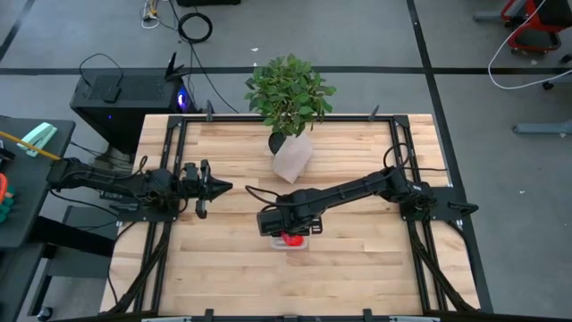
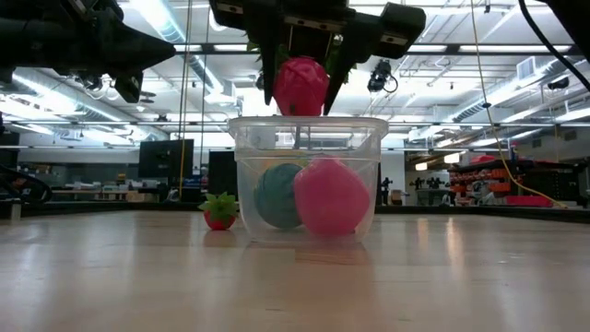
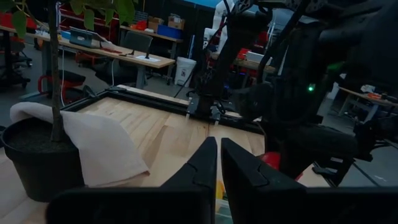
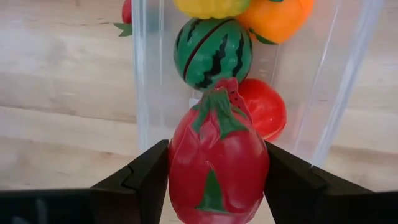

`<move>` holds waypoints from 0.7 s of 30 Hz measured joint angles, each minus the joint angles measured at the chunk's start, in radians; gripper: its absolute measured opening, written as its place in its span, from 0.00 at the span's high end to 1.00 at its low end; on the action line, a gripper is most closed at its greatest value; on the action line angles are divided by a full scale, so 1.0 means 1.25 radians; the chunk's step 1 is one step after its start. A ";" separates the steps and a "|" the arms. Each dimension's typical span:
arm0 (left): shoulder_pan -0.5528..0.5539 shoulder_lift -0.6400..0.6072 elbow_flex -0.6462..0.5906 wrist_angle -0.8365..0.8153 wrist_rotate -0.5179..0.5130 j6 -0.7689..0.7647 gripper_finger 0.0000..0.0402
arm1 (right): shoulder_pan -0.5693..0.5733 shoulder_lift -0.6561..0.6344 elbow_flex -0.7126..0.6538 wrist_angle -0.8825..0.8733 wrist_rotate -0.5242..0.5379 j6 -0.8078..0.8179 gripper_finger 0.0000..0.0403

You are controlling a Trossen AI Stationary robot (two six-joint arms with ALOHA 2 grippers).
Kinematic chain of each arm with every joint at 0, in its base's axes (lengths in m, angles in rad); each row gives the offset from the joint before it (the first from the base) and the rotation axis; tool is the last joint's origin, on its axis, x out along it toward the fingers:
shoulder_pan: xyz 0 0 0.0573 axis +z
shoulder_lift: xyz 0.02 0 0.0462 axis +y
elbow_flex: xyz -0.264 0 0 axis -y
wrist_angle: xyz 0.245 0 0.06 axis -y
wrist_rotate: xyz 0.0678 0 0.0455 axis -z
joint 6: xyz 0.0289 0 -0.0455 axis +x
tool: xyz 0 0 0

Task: Pick and placing Produce into tupperware
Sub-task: Put the red dragon fruit into the transparent bin

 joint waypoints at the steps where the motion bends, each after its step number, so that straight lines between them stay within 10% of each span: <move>1: 0.000 0.000 0.000 0.000 0.000 0.000 0.93 | 0.000 0.000 0.000 0.000 0.000 0.000 0.44; 21: 0.000 0.000 0.000 0.000 0.000 0.000 0.94 | 0.000 0.000 0.000 0.000 0.001 -0.007 0.43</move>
